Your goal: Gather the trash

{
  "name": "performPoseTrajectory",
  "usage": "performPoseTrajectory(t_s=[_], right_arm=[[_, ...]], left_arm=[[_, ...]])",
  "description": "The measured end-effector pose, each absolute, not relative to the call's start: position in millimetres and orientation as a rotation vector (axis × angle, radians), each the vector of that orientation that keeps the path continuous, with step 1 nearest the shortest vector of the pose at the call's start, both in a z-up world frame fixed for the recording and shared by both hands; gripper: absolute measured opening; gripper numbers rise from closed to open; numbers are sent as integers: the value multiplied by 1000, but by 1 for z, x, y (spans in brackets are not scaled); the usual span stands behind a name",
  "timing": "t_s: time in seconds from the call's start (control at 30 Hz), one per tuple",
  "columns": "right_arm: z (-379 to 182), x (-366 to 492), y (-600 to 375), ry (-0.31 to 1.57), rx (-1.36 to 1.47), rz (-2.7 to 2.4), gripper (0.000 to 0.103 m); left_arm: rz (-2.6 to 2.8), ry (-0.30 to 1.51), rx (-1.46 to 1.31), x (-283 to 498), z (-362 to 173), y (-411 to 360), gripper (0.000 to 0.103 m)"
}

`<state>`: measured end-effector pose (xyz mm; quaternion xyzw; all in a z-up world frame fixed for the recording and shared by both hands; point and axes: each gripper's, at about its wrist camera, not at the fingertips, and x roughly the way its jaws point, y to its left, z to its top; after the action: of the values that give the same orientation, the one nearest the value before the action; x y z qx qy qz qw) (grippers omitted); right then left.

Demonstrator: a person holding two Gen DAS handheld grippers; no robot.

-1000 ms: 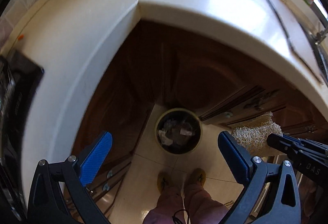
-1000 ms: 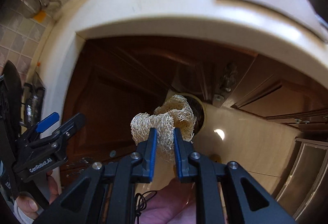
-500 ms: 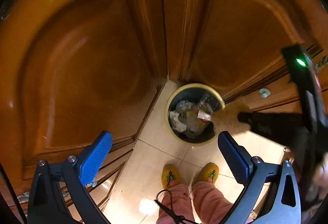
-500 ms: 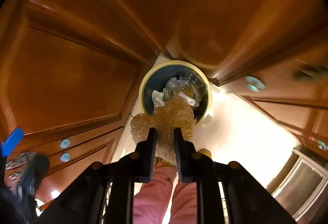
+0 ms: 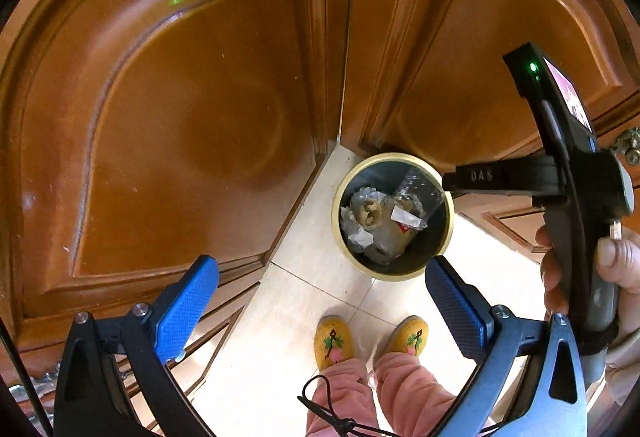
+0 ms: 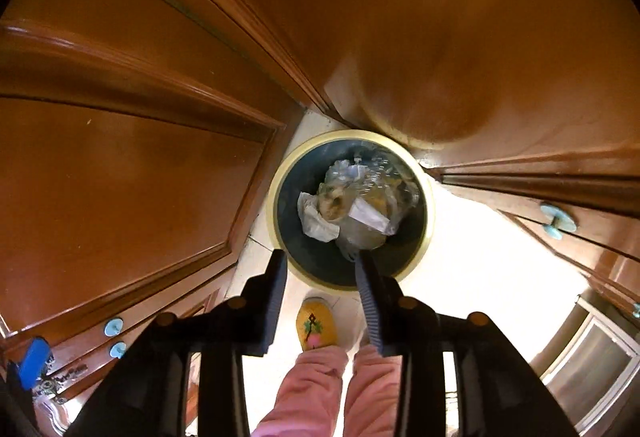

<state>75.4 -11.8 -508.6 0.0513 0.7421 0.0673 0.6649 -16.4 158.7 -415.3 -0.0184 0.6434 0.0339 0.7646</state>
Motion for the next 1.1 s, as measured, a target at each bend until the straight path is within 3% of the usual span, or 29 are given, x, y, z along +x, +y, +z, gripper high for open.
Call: performPoseTrajectory(t_s=[0.43,0.7,1.1], right_arm=[[-434,33,-34,1605,157,135,36],[-328,-5,-68,1455,233,94,36],[-149,-56,-107,1156,264,15,36]], left_arm=[[-11,1354,-14,-8,-373,141,102],[-131,1295,1,-7,-304,105,102],[-289,1139,21,-13,-152,55,102]])
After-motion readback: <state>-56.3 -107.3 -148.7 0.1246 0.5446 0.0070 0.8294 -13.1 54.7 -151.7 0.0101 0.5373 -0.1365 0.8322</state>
